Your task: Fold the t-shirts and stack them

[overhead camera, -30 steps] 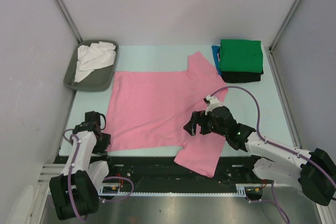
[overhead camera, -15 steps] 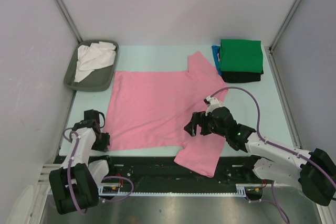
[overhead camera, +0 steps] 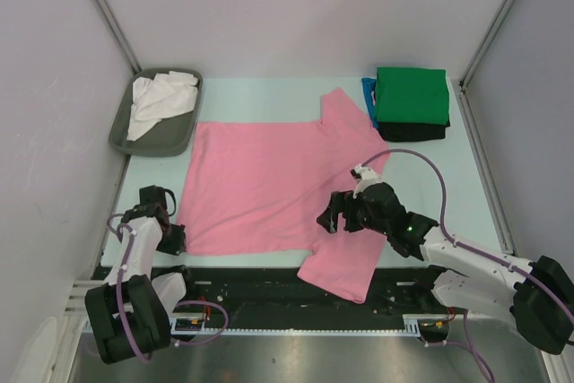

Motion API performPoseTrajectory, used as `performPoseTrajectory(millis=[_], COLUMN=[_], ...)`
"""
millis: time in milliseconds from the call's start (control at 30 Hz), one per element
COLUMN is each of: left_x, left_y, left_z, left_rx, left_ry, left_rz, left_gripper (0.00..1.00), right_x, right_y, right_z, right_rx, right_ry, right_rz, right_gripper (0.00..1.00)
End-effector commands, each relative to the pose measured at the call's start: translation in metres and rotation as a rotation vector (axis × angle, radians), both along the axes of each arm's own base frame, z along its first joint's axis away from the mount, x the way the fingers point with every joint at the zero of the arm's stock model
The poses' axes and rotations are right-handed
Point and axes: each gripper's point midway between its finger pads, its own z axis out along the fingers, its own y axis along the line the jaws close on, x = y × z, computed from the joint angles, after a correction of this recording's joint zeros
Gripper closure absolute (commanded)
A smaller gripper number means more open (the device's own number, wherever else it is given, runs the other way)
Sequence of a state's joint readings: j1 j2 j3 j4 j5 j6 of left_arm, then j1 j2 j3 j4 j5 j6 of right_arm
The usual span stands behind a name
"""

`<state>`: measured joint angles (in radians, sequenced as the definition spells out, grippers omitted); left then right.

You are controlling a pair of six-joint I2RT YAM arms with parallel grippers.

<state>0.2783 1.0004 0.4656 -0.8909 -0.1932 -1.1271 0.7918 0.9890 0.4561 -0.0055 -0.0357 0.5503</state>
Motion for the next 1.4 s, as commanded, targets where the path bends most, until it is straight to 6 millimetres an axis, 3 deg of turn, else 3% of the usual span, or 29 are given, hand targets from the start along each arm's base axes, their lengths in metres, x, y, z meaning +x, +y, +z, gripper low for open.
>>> performPoseTrajectory(millis=[0,133,333,833,1067,1367], left_x=[0.017,0.029,0.046,0.065,0.066,0.065], left_y=[0.005,-0.006,-0.023,-0.049,-0.053,-0.052], left_z=[-0.002,0.000,0.004,0.010,0.011,0.013], left_rx=[0.012,-0.044,-0.115,-0.228,-0.242,-0.234], left_ry=[-0.053,-0.101,-0.216,-0.349,-0.367,-0.370], left_rz=[-0.087,-0.180,-0.280,-0.429,-0.437,-0.424], left_gripper=[1.00,1.00,1.00,1.00,1.00,1.00], right_x=[-0.006,-0.022,-0.060,-0.165,-0.175,-0.179], right_y=[-0.015,-0.043,-0.062,-0.076,-0.087,-0.071], right_z=[-0.007,-0.030,-0.040,-0.077,-0.079,-0.084], right_rx=[-0.017,-0.110,-0.162,-0.293,-0.336,-0.352], right_ry=[0.091,0.205,0.319,0.581,0.585,0.579], right_rz=[-0.064,-0.163,-0.259,-0.347,-0.352,-0.280], right_gripper=[0.03,0.05,0.07,0.11,0.16,0.28])
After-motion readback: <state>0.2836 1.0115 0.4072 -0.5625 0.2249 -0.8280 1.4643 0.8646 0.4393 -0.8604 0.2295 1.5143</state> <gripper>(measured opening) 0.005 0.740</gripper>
